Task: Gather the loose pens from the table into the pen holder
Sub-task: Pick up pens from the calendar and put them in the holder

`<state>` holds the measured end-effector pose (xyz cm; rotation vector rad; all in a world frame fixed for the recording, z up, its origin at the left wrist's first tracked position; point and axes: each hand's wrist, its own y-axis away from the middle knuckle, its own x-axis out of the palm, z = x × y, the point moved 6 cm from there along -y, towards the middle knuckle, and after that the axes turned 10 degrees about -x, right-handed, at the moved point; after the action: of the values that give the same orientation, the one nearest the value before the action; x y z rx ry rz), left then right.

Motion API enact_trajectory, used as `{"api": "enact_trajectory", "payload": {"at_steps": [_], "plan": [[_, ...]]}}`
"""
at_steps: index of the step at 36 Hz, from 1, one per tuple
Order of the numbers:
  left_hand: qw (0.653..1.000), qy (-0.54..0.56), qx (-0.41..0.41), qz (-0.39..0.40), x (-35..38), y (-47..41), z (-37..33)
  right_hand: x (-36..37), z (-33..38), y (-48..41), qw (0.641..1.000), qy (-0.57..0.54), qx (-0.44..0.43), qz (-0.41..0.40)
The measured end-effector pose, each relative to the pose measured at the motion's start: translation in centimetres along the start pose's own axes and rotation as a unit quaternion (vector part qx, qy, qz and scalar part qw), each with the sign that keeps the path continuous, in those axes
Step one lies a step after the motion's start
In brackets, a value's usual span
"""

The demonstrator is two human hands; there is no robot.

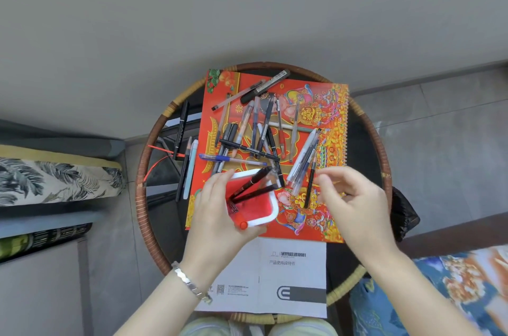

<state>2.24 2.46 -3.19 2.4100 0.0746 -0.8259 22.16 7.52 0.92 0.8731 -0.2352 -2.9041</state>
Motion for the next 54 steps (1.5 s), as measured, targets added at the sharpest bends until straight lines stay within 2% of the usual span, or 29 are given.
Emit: {"api": "enact_trajectory", "payload": {"at_steps": [1,4,6,17,21,26,29,33,35,37,40,43,45,48,51,54], "plan": [[1.0,0.001,0.0,-0.003,-0.3,-0.1,0.1,0.1,-1.4,-0.4,1.0,0.01,0.027,-0.012],[1.0,0.016,-0.013,-0.008,-1.0,-0.3,0.5,1.8,-6.6,-1.8,0.987,0.049,0.15,0.02],[1.0,0.018,-0.015,-0.015,-1.4,-0.4,0.7,3.1,-9.1,-2.6,0.977,0.058,0.203,0.027],[1.0,0.009,-0.016,-0.021,-1.9,-0.4,1.5,8.4,-13.8,-4.1,0.96,0.086,0.268,0.015],[1.0,0.004,-0.007,-0.021,-1.9,-0.2,1.7,8.4,-13.9,-4.0,0.966,0.06,0.252,0.023],[1.0,0.009,-0.023,-0.018,-1.9,-0.1,2.1,6.6,-12.7,-2.8,0.97,-0.049,0.237,0.018],[0.999,0.01,-0.04,-0.009,-1.9,-0.1,2.1,4.2,-9.7,-1.9,0.968,-0.127,0.215,0.001],[0.999,0.009,-0.053,0.008,-1.5,-0.3,1.5,0.6,-3.7,-0.7,0.966,-0.212,0.144,-0.025],[0.998,0.011,-0.058,0.012,-1.3,-0.3,1.2,-0.1,-1.1,0.1,0.963,-0.24,0.125,0.007],[0.998,0.012,-0.056,0.011,-1.1,-0.3,0.8,0.3,0.7,1.0,0.952,-0.266,0.136,0.073],[0.999,0.008,-0.041,0.003,-0.8,-0.2,0.2,1.0,2.3,2.1,0.955,-0.201,0.137,0.17],[0.999,0.001,-0.033,0.005,-0.5,-0.2,0.0,0.9,3.4,2.4,0.967,-0.031,0.053,0.248],[0.999,-0.007,-0.032,0.006,-0.4,-0.1,-0.2,0.7,3.9,2.2,0.963,0.077,-0.002,0.257],[1.0,-0.021,-0.007,0.0,-0.4,0.3,-0.5,1.1,4.7,1.7,0.956,0.156,-0.008,0.249],[0.999,-0.033,0.02,0.009,-0.1,0.7,-1.0,2.1,5.0,1.5,0.949,0.187,-0.027,0.251],[0.999,-0.027,0.022,0.021,0.1,1.1,-0.9,2.5,5.8,1.5,0.957,0.11,-0.052,0.262]]}}
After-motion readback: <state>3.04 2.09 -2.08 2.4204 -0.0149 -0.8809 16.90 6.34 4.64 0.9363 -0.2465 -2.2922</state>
